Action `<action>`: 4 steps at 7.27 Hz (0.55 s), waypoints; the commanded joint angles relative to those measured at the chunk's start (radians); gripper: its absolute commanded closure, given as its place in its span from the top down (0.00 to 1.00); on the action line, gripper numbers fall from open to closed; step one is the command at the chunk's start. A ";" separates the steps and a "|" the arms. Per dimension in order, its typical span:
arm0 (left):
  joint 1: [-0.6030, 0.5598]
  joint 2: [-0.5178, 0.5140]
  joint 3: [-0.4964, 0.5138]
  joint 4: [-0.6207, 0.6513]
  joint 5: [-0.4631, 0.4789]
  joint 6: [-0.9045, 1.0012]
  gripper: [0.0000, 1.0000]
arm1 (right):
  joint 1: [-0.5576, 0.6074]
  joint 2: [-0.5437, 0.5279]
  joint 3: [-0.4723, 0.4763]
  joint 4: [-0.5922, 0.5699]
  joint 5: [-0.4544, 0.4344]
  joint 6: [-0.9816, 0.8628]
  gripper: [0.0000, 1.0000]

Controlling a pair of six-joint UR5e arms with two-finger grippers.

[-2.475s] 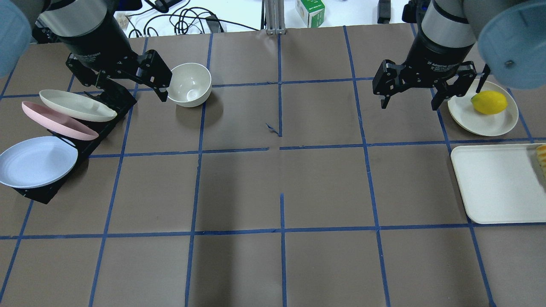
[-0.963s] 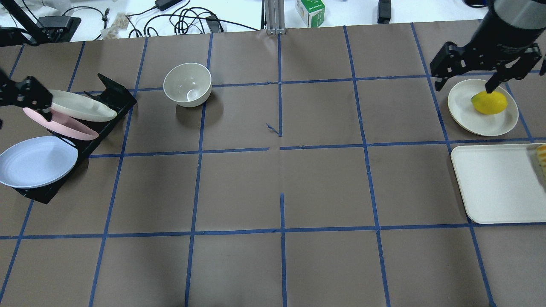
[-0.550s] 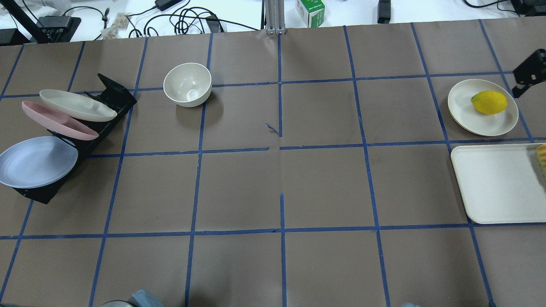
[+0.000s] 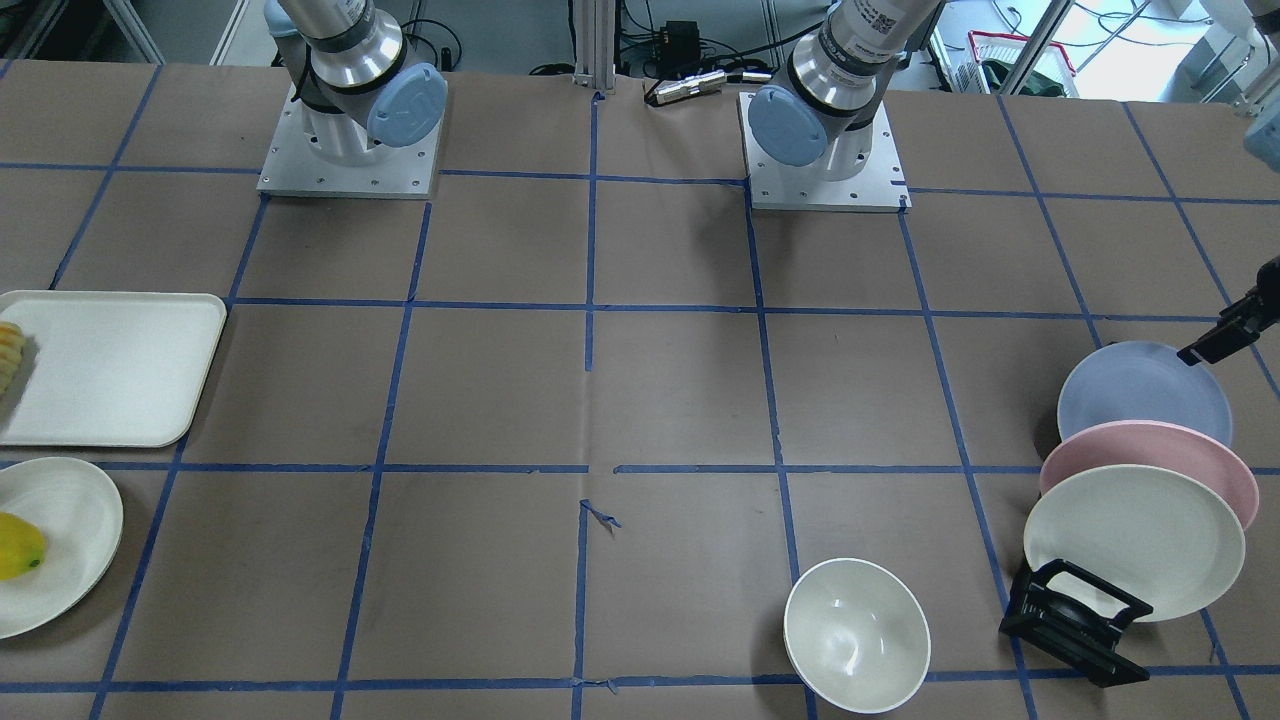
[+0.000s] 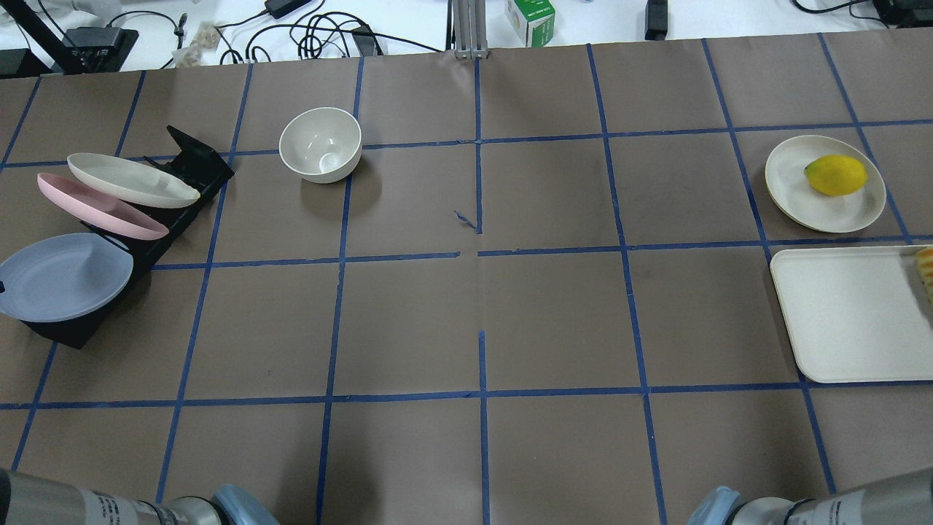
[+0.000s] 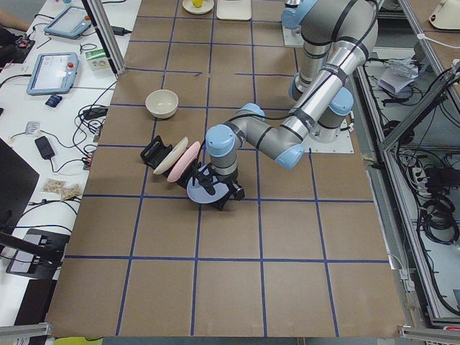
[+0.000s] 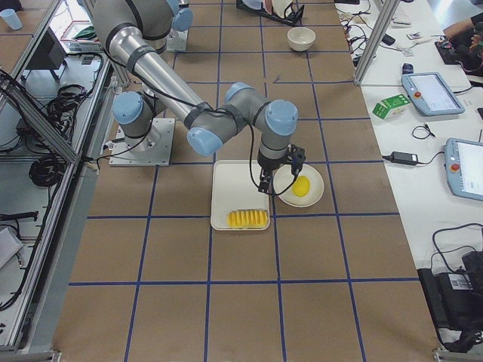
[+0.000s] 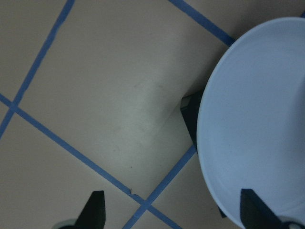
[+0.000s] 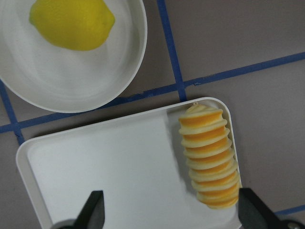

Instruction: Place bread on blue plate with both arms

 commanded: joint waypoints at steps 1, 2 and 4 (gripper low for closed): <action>0.001 -0.049 0.000 0.031 -0.011 -0.003 1.00 | -0.018 0.100 0.000 -0.074 -0.048 -0.075 1.00; 0.000 -0.058 0.000 0.033 -0.004 -0.004 0.82 | -0.055 0.133 0.002 -0.073 -0.054 -0.090 1.00; 0.001 -0.060 0.005 0.030 -0.001 -0.001 0.54 | -0.083 0.187 0.002 -0.071 -0.059 -0.154 1.00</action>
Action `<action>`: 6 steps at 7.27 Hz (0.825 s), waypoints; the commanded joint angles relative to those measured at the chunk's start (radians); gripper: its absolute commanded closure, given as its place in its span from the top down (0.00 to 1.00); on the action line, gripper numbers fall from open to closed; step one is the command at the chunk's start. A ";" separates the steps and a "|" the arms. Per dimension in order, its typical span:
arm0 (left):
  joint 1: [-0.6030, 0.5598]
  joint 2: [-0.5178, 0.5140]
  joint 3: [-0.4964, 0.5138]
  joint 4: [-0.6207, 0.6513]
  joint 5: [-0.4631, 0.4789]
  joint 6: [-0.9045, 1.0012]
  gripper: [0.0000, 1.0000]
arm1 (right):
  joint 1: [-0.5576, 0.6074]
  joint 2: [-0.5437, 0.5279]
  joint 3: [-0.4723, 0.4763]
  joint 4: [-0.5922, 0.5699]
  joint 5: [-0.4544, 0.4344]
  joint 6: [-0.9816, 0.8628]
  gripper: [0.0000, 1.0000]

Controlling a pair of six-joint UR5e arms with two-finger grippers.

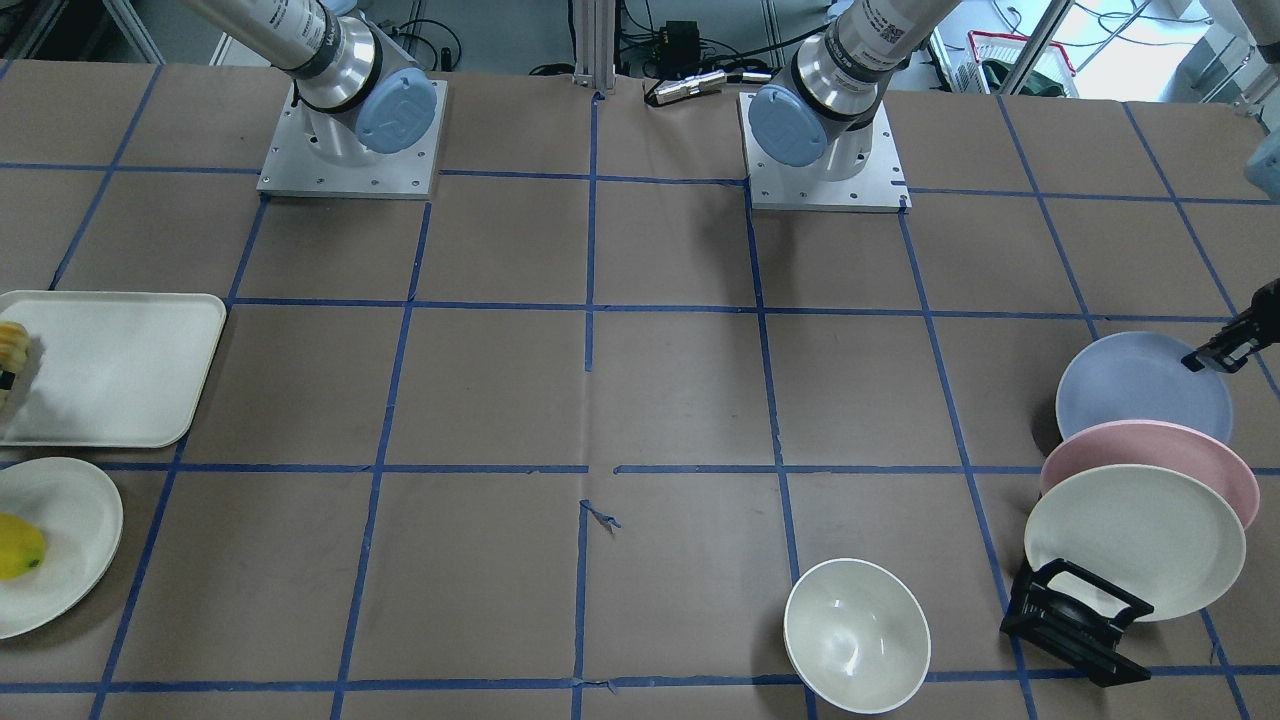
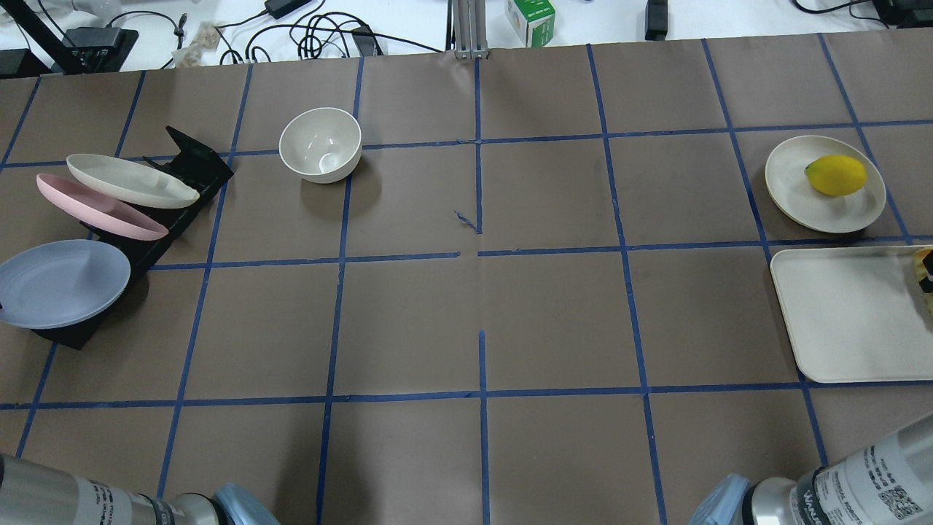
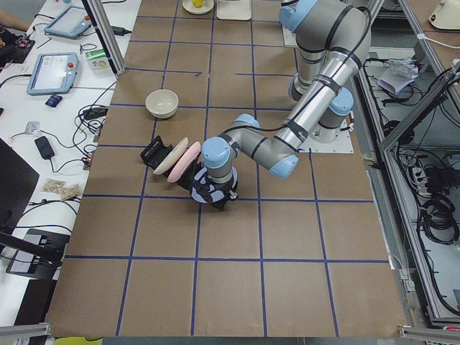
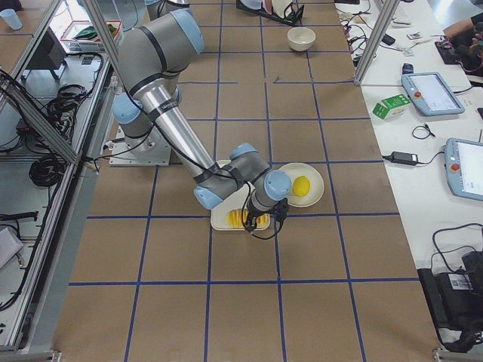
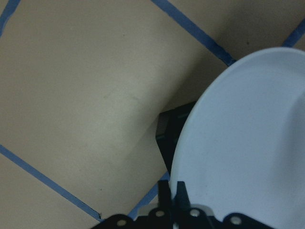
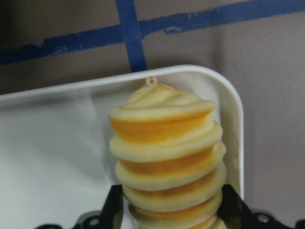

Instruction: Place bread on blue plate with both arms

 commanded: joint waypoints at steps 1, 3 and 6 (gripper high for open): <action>0.000 0.015 0.016 -0.015 0.006 0.005 0.00 | 0.000 -0.001 -0.008 -0.002 0.002 0.000 0.00; -0.003 0.074 0.047 -0.102 0.046 0.013 0.00 | 0.000 -0.031 -0.039 0.017 0.001 0.000 0.00; -0.032 0.232 0.139 -0.534 0.140 -0.039 0.00 | 0.022 -0.137 -0.085 0.144 0.047 0.014 0.00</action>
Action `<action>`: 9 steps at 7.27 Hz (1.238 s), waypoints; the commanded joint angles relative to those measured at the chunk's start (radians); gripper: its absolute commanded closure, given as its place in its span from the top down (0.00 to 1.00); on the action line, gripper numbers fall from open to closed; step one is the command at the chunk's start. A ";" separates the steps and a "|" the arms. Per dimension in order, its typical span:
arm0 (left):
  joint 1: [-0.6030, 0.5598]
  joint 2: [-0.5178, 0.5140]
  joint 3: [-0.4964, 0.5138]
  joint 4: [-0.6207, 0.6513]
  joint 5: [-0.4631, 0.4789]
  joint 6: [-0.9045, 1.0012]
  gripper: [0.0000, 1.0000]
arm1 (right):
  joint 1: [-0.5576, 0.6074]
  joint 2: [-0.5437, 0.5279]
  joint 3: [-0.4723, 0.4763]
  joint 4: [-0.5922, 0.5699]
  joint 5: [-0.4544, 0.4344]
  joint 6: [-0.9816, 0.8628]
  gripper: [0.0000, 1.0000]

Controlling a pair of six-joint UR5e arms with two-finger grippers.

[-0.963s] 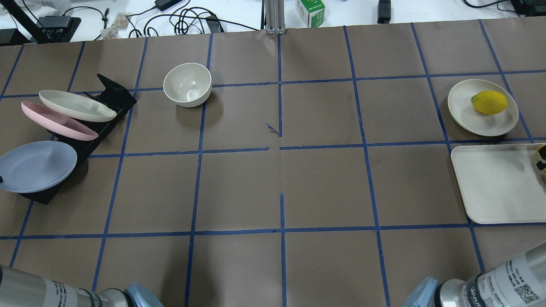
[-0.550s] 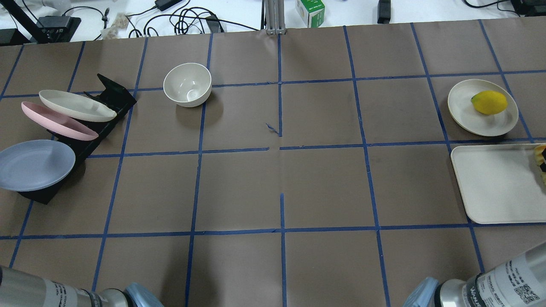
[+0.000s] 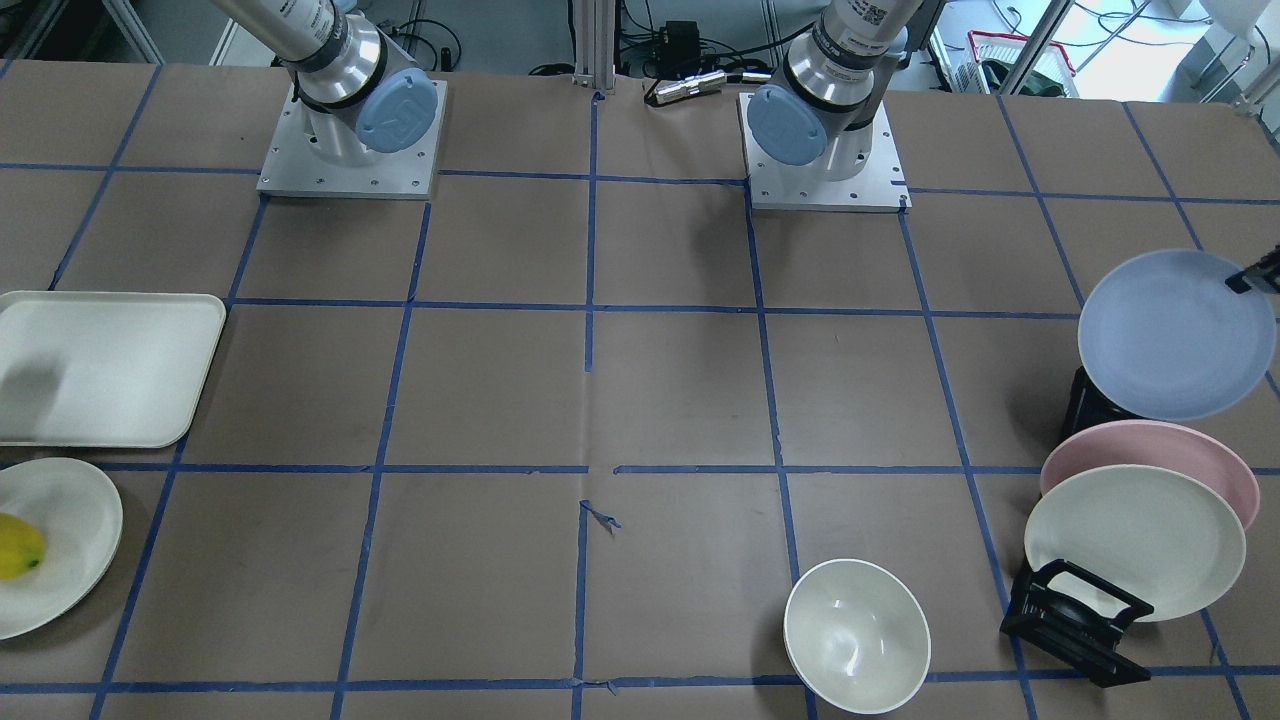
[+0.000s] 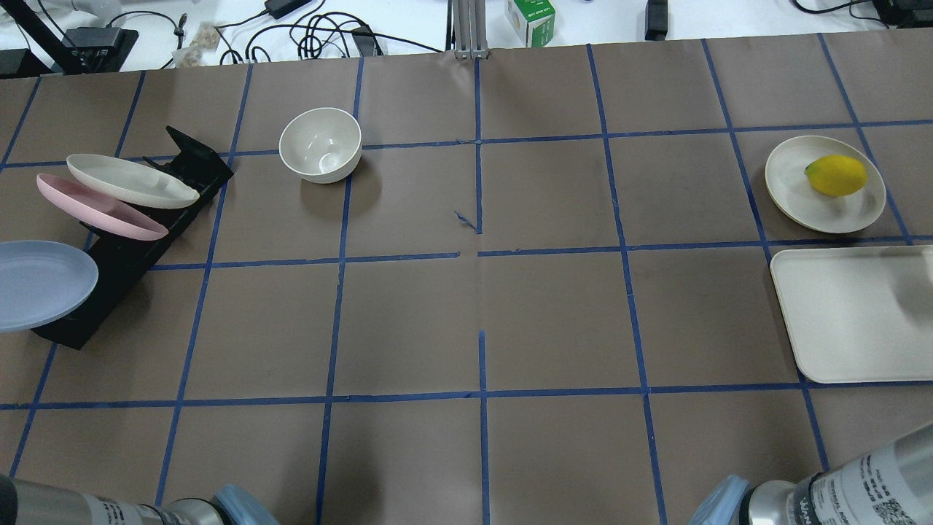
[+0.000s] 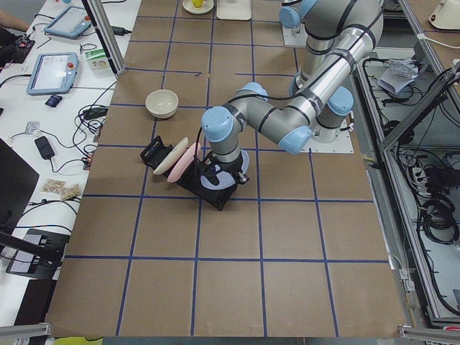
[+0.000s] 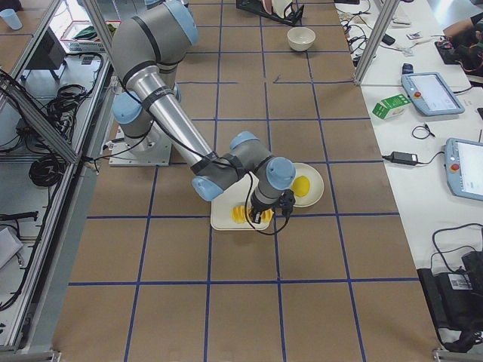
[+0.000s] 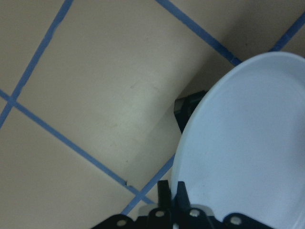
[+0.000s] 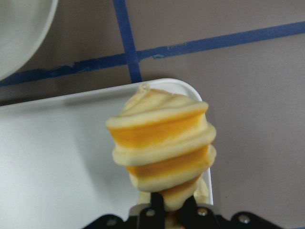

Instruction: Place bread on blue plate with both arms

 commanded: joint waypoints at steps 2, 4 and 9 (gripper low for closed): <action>-0.200 0.120 -0.038 -0.197 -0.009 -0.246 0.00 | 0.068 -0.065 -0.029 0.092 0.063 0.039 0.00; -0.383 0.120 -0.073 -0.173 -0.210 -0.284 0.00 | 0.208 -0.123 -0.032 0.181 0.074 0.257 0.00; -0.830 0.028 -0.315 0.392 -0.468 -0.299 0.00 | 0.571 -0.243 -0.073 0.279 0.144 0.753 0.00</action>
